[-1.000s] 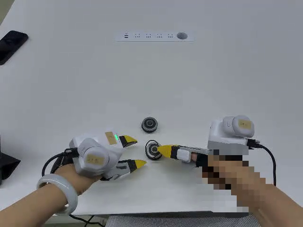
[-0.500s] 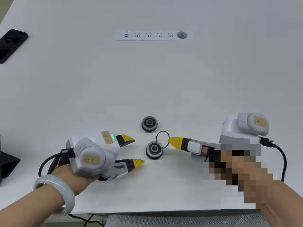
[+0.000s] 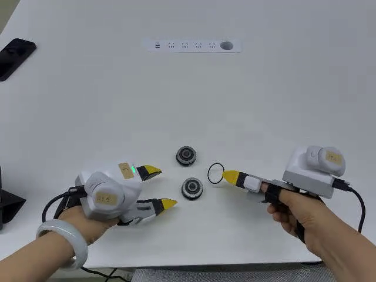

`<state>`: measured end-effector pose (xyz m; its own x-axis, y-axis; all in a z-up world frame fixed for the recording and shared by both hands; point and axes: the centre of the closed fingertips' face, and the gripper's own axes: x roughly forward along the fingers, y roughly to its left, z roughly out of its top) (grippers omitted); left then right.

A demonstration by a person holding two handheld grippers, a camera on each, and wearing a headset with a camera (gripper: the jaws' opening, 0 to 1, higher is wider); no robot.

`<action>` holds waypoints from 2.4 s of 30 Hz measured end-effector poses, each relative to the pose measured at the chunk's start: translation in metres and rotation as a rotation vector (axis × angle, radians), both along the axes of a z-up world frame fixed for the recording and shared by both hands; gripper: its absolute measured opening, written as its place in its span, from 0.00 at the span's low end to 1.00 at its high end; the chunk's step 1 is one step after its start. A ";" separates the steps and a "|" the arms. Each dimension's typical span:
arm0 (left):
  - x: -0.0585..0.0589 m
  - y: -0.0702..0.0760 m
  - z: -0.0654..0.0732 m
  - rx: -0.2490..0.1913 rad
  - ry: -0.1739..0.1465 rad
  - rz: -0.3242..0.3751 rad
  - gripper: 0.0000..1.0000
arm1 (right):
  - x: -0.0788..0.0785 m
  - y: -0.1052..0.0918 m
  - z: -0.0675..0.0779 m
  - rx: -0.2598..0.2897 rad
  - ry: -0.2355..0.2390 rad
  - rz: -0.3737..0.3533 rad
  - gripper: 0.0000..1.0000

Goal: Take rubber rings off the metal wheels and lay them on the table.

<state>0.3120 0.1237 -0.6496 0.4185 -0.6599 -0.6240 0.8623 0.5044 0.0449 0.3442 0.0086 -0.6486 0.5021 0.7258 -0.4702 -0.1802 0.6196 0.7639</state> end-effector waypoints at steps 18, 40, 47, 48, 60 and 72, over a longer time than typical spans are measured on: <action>0.000 0.002 0.000 -0.002 0.003 0.009 0.44 | -0.001 -0.007 -0.015 -0.171 -0.064 0.065 0.08; -0.001 -0.021 0.007 -0.016 -0.002 -0.047 0.33 | -0.007 0.011 -0.003 -0.172 -0.129 0.150 0.17; 0.000 -0.034 0.008 -0.022 -0.001 -0.077 0.26 | -0.014 0.026 -0.003 -0.145 -0.120 0.189 0.16; 0.000 -0.036 0.008 -0.020 -0.001 -0.081 0.25 | -0.015 0.027 -0.004 -0.144 -0.119 0.192 0.16; 0.003 -0.052 0.004 0.000 0.008 -0.123 0.19 | -0.018 0.037 -0.005 -0.125 -0.110 0.204 0.16; 0.002 -0.054 -0.002 0.040 0.023 -0.149 0.15 | -0.017 0.041 -0.006 -0.106 -0.100 0.206 0.16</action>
